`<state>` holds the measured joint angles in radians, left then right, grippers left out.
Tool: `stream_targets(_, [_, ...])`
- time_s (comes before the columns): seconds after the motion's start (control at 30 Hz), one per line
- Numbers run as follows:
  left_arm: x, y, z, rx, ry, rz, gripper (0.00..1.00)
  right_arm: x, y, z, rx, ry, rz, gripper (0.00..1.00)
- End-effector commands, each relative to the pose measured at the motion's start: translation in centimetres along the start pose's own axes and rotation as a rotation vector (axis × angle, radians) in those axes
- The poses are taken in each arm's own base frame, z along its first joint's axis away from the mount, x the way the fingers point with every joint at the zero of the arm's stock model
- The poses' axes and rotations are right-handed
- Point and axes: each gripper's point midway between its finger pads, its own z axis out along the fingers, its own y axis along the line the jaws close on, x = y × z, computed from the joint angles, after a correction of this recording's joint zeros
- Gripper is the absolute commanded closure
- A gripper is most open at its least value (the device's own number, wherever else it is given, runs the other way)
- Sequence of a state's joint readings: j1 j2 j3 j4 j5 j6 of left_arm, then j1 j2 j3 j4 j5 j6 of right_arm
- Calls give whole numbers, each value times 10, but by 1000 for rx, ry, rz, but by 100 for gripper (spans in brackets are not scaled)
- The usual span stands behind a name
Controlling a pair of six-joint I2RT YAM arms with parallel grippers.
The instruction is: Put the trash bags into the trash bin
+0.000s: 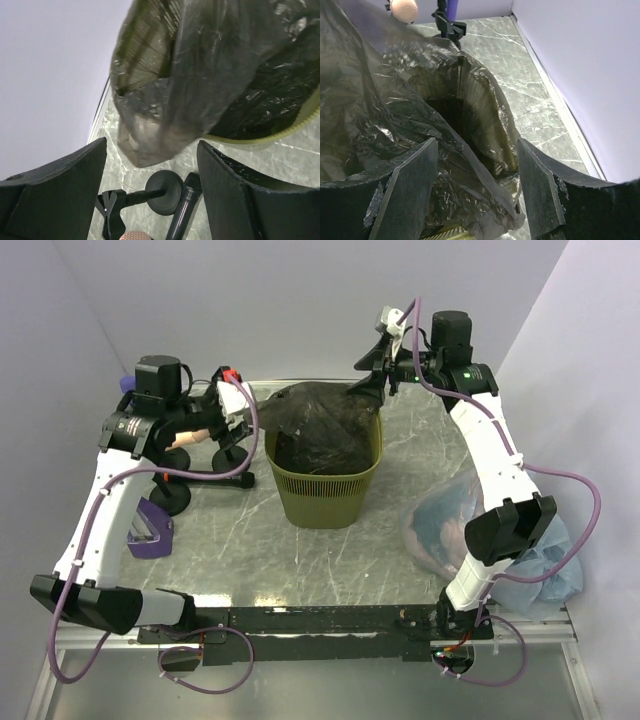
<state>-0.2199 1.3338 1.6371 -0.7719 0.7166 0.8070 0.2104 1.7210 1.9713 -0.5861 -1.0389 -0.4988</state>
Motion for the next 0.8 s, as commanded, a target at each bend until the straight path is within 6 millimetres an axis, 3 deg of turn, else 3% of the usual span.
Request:
stream_targets(0.0, [-12,-9,-9,-3,-27,88,23,-25,14,-1,-44,-41,-106,29])
stream_targets(0.23, [-21,-14,2,15,-56,110,23,-13,17,18,-83,-21,-91,31])
stream_targets(0.33, [-24,-12,12,12,-70,130,29,-13,21,21,-115,-26,-73,34])
stream_targets(0.43, [-24,-12,20,23,-78,126,38,-17,30,19,-149,-42,-60,41])
stream_targets(0.53, [-27,-11,21,28,-81,124,49,-22,43,15,-203,-60,-49,41])
stream_targets(0.67, [-28,-10,20,17,-74,131,62,-22,51,12,-213,-66,-32,34])
stream_targets(0.77, [-27,-9,16,-1,-60,145,79,-21,53,12,-217,-61,-31,29])
